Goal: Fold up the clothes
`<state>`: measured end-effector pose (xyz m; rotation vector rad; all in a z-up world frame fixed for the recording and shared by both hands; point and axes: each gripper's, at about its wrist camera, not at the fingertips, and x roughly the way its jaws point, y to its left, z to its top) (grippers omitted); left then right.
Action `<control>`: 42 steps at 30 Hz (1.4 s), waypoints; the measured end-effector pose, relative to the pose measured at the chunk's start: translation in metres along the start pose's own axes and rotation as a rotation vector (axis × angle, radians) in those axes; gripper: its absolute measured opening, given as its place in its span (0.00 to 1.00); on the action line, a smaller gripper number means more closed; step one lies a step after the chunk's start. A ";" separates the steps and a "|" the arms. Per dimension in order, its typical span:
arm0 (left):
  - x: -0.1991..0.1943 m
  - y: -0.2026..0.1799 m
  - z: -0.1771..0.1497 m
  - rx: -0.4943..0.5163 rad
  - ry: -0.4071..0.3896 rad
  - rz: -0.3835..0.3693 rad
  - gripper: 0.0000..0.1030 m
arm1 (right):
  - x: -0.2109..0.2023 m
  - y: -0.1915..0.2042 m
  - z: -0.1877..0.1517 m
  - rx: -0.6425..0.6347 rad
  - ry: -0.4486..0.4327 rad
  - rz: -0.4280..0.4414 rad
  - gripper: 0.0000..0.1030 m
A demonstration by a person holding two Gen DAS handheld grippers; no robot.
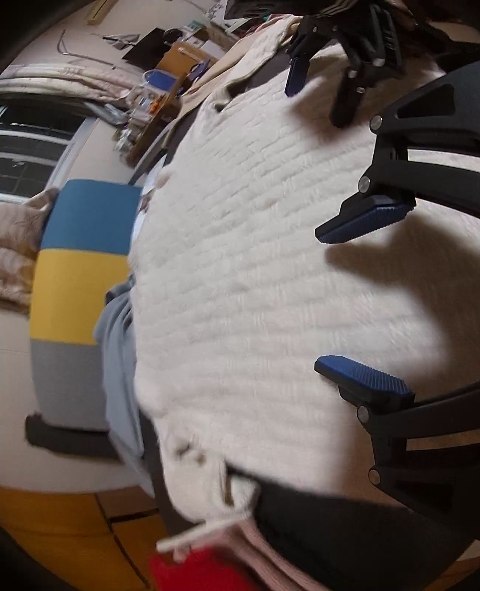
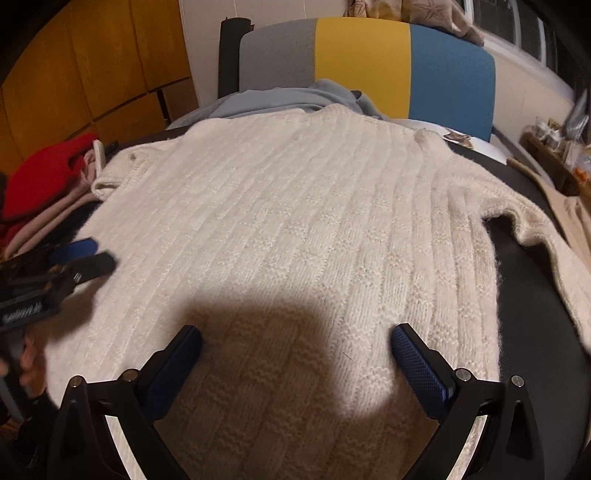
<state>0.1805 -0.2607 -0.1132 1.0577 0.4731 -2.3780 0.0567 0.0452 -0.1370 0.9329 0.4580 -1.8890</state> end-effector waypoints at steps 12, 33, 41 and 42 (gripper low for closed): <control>0.018 -0.023 0.001 0.035 0.011 0.053 0.88 | -0.111 -0.184 -0.077 0.897 -0.348 0.283 1.00; 0.018 -0.027 -0.001 0.064 0.002 0.043 0.95 | -0.143 -0.298 -0.152 1.484 -0.610 -0.083 0.56; 0.017 -0.056 0.054 0.085 -0.070 -0.111 0.80 | -0.140 -0.311 -0.133 1.445 -0.555 -0.217 0.40; 0.028 -0.059 0.065 0.066 -0.059 -0.126 0.80 | -0.139 -0.313 -0.131 1.435 -0.544 -0.224 0.27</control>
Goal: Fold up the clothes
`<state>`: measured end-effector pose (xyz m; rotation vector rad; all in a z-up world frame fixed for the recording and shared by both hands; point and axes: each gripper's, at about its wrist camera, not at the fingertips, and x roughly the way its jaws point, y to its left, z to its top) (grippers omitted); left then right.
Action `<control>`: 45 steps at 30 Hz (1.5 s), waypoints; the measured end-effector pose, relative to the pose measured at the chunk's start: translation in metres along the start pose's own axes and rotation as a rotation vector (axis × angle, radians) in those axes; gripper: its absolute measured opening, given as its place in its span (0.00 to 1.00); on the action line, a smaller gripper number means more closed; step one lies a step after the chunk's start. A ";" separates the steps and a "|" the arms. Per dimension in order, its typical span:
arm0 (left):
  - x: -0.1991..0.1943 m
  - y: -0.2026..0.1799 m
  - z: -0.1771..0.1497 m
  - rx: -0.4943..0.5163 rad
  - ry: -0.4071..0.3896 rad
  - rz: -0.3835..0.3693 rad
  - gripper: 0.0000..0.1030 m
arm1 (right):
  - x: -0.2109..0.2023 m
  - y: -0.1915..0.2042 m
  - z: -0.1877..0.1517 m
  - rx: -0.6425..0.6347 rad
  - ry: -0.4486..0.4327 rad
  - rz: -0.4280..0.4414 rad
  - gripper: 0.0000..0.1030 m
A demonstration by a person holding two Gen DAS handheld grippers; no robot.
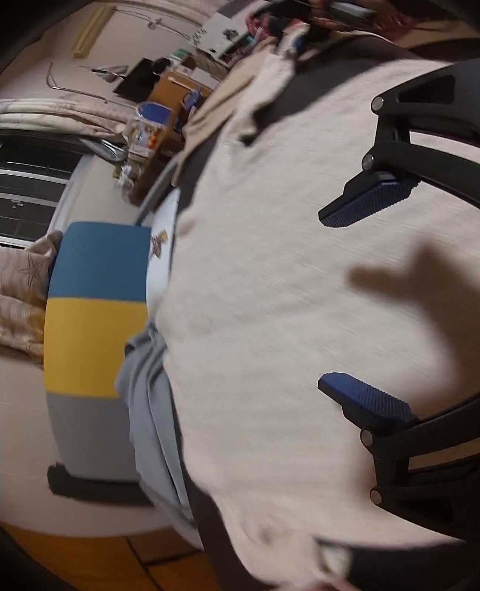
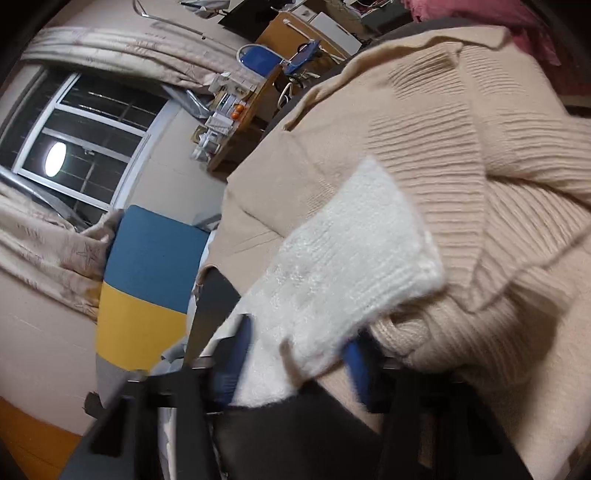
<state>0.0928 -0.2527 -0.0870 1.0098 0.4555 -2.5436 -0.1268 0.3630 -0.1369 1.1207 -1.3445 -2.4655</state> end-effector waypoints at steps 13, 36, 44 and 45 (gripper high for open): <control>0.098 -0.015 0.036 -0.054 0.094 -0.028 0.87 | 0.015 0.006 0.008 -0.027 0.008 0.010 0.11; 0.100 -0.019 0.035 -0.044 0.093 -0.047 0.95 | 0.153 0.227 -0.182 -0.670 0.586 0.313 0.44; 0.099 -0.019 0.035 -0.055 0.090 -0.059 0.95 | 0.103 0.176 -0.174 -0.574 0.514 0.299 0.58; 0.099 -0.018 0.035 -0.058 0.089 -0.062 0.95 | 0.098 0.170 -0.177 -0.593 0.502 0.276 0.59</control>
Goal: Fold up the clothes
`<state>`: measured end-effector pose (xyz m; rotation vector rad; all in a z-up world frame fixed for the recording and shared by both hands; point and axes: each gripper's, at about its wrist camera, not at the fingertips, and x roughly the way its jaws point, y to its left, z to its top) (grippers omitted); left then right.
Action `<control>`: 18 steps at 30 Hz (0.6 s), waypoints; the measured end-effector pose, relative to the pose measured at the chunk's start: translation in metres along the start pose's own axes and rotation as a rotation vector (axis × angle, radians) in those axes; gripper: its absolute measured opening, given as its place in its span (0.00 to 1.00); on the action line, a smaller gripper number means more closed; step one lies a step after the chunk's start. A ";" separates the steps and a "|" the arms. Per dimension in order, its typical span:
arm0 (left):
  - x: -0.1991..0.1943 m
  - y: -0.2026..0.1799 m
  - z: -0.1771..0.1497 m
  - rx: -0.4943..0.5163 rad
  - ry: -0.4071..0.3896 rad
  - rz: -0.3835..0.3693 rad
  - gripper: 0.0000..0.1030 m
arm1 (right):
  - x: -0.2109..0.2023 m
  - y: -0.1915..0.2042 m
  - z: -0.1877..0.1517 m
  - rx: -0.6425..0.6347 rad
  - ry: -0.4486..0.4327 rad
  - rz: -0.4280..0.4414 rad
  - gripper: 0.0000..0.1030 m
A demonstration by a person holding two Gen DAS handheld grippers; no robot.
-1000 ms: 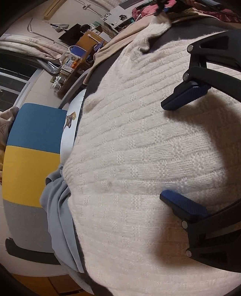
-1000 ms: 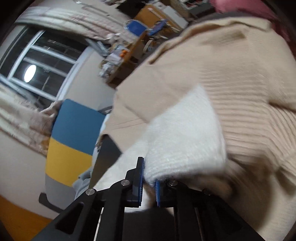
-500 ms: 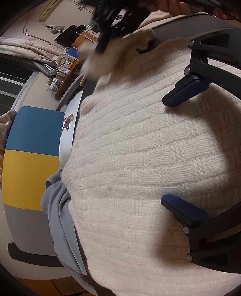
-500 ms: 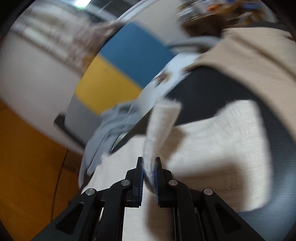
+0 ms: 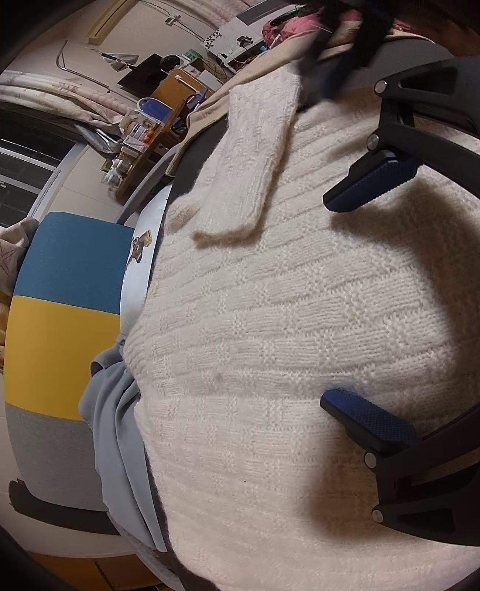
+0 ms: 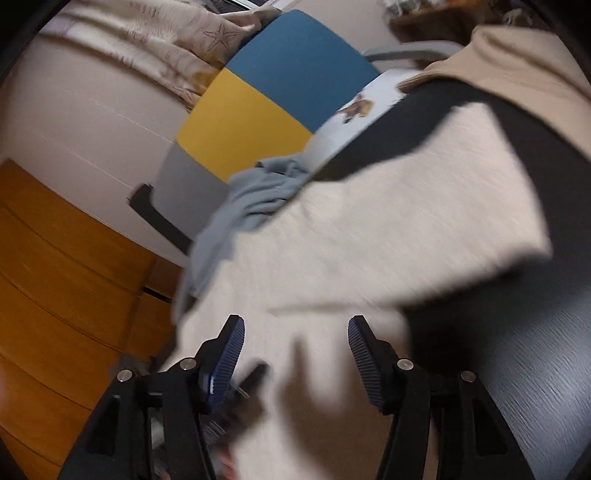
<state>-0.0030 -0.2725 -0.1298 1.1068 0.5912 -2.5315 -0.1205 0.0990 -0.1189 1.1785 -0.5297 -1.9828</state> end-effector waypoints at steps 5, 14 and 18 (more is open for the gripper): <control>-0.004 0.005 0.003 -0.042 0.001 -0.028 0.93 | 0.005 0.011 -0.041 -0.217 -0.023 -0.151 0.65; 0.018 -0.016 0.057 -0.052 0.049 -0.156 0.84 | 0.023 0.029 -0.049 -0.361 0.038 -0.187 0.97; 0.042 -0.048 0.076 0.074 0.084 -0.186 0.84 | 0.018 0.023 -0.048 -0.339 0.031 -0.141 0.98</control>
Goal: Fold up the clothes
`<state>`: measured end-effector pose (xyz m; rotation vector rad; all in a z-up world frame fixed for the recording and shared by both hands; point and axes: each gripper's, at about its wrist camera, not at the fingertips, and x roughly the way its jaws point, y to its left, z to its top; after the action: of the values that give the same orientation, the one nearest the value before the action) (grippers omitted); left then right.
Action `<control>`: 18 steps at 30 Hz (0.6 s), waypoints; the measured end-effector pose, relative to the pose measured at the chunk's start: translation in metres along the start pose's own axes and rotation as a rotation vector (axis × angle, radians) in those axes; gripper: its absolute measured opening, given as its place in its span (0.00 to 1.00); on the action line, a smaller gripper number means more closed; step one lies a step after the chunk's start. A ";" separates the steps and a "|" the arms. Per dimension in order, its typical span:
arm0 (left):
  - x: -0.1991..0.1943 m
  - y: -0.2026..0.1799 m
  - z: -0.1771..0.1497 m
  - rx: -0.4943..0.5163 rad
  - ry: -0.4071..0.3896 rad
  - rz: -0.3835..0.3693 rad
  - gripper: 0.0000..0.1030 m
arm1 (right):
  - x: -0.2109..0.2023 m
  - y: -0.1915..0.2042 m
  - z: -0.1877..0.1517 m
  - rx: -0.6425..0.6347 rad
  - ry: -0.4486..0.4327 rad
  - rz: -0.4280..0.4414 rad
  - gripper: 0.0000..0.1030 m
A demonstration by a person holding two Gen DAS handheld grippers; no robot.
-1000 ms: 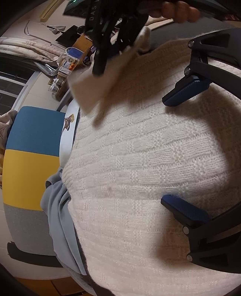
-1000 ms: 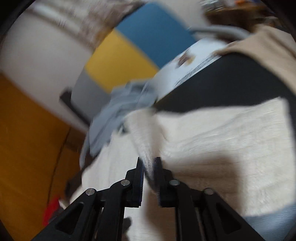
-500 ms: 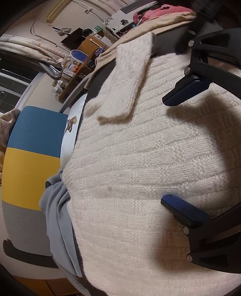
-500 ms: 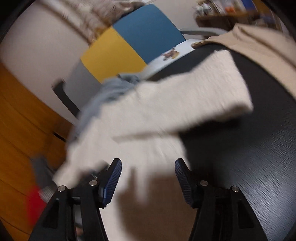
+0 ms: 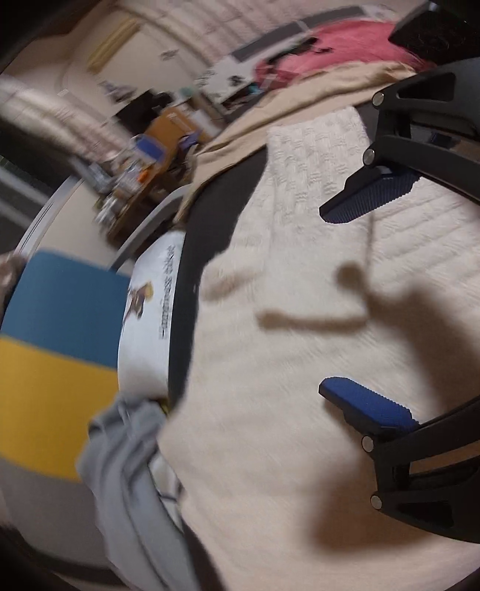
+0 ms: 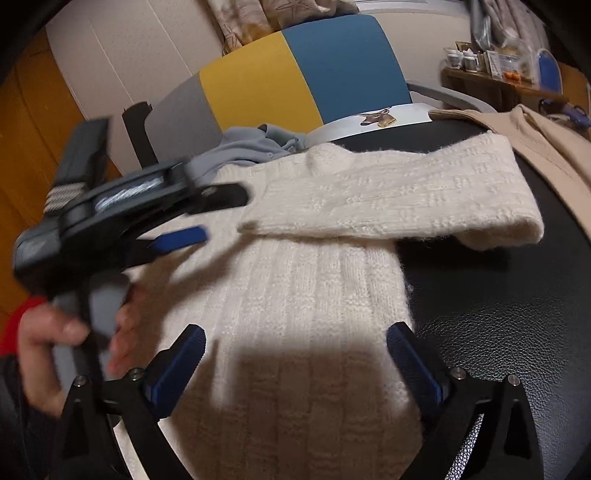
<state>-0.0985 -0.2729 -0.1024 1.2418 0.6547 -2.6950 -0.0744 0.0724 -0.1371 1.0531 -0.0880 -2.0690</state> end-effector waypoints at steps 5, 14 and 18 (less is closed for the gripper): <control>0.030 -0.014 0.008 0.097 0.053 0.014 0.82 | -0.003 -0.008 0.000 0.034 -0.018 0.054 0.99; 0.040 -0.023 0.012 0.134 0.103 -0.086 0.54 | -0.002 -0.003 0.001 0.026 -0.016 0.043 1.00; 0.047 -0.021 0.020 0.094 0.151 -0.099 0.09 | -0.002 0.003 0.000 0.005 -0.007 0.018 1.00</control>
<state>-0.1494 -0.2582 -0.1189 1.4855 0.6280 -2.7611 -0.0718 0.0719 -0.1349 1.0449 -0.1053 -2.0575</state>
